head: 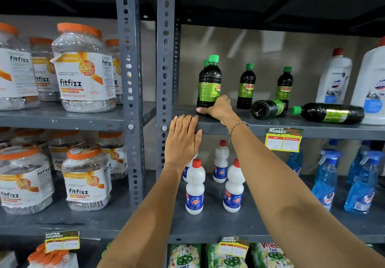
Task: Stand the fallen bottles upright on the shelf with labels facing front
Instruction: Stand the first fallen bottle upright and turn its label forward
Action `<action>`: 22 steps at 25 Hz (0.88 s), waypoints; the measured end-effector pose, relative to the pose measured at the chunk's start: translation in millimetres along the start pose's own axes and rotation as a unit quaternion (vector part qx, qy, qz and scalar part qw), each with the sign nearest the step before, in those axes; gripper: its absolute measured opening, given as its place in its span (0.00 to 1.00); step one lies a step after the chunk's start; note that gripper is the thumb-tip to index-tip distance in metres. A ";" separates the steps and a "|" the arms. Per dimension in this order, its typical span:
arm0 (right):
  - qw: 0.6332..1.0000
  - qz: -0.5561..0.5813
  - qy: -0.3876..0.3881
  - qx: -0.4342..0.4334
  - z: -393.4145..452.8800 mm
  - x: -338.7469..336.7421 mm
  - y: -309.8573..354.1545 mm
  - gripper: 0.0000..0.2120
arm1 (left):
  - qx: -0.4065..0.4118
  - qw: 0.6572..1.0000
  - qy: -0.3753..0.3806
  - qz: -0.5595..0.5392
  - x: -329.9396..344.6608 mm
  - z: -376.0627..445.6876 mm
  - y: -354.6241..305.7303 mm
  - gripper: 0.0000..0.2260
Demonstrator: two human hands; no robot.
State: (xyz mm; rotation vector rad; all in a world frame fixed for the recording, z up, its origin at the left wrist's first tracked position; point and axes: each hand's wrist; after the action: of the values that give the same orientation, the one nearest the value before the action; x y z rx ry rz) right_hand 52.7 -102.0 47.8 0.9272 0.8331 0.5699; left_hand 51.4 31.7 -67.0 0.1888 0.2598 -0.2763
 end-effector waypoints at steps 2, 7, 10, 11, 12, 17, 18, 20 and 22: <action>1.000 -0.012 0.013 -0.003 -2.8 -0.9 1.4 0.47 | 0.001 1.000 0.004 -0.003 -0.9 -0.5 -0.2 0.22; 0.998 -0.059 -0.004 -0.018 -3.5 -1.7 -0.3 0.48 | 0.001 1.000 -0.004 -0.002 -1.2 0.5 -0.8 0.20; 0.998 -0.054 0.007 -0.027 -7.8 1.6 1.4 0.45 | 0.000 1.000 -0.007 -0.004 -0.2 -0.7 -0.6 0.19; 0.999 -0.039 0.011 -0.028 -6.9 1.1 0.9 0.43 | 0.000 1.000 -0.007 -0.005 -0.1 -0.6 -0.5 0.18; 0.999 -0.036 0.012 -0.031 -6.6 0.2 0.4 0.42 | 0.000 1.000 -0.009 -0.005 -0.1 -1.1 -0.2 0.18; 0.994 -0.100 -0.009 -0.046 -8.9 -0.7 0.6 0.43 | -0.005 1.000 -0.014 -0.010 -1.0 -1.1 -1.3 0.19; 0.994 -0.097 -0.006 -0.042 -9.0 -0.7 0.6 0.44 | -0.005 1.000 -0.012 -0.011 -1.4 -0.9 -1.3 0.20; 0.997 -0.074 -0.002 -0.026 -7.1 -1.2 -0.3 0.44 | -0.004 1.000 -0.011 -0.015 -1.9 -0.5 -0.9 0.20; 0.999 -0.032 0.014 -0.015 -5.5 -2.9 -1.6 0.42 | -0.002 1.000 -0.014 -0.017 -1.2 -1.1 -0.9 0.19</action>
State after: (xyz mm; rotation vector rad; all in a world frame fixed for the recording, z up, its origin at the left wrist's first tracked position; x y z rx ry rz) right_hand 46.7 -102.4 45.6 0.8638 0.8738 0.5402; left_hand 49.8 31.4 -67.8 0.1756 0.2367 -0.3120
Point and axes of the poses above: each hand's wrist, its own z-axis towards the middle knuckle, its own x-axis out of the palm, y = z × x, and after that the axes turned 13 degrees about z, right-handed
